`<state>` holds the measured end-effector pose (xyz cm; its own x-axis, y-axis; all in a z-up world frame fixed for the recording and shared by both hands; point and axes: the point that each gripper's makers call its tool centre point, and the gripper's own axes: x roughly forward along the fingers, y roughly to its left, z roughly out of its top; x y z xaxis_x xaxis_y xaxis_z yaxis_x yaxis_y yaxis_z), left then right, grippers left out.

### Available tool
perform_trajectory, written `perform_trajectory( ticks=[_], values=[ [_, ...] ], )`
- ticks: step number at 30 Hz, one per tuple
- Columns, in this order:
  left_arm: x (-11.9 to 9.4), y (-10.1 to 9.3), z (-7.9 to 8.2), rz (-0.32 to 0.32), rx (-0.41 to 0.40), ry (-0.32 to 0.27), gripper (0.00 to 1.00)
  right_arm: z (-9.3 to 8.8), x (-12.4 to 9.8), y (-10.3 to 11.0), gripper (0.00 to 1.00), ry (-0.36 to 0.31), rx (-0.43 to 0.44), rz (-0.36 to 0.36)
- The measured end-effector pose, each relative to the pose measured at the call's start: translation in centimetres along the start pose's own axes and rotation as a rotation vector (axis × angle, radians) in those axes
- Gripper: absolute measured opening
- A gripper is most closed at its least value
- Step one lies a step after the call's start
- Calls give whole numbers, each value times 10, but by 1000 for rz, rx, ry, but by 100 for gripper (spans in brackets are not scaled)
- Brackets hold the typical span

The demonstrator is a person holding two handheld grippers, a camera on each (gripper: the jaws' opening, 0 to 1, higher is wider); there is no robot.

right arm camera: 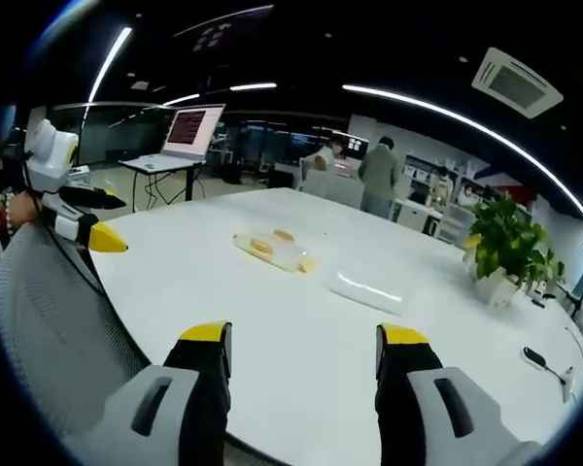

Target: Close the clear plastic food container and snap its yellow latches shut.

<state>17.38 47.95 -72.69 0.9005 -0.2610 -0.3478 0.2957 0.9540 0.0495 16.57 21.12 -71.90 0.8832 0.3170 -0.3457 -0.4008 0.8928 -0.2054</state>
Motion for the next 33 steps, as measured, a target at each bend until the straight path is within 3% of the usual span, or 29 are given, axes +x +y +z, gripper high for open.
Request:
perform_trajectory(
  ticks=[33],
  values=[
    [1, 0, -1, 2, 15, 4, 88, -1, 0, -1, 56, 6, -2, -2]
  ],
)
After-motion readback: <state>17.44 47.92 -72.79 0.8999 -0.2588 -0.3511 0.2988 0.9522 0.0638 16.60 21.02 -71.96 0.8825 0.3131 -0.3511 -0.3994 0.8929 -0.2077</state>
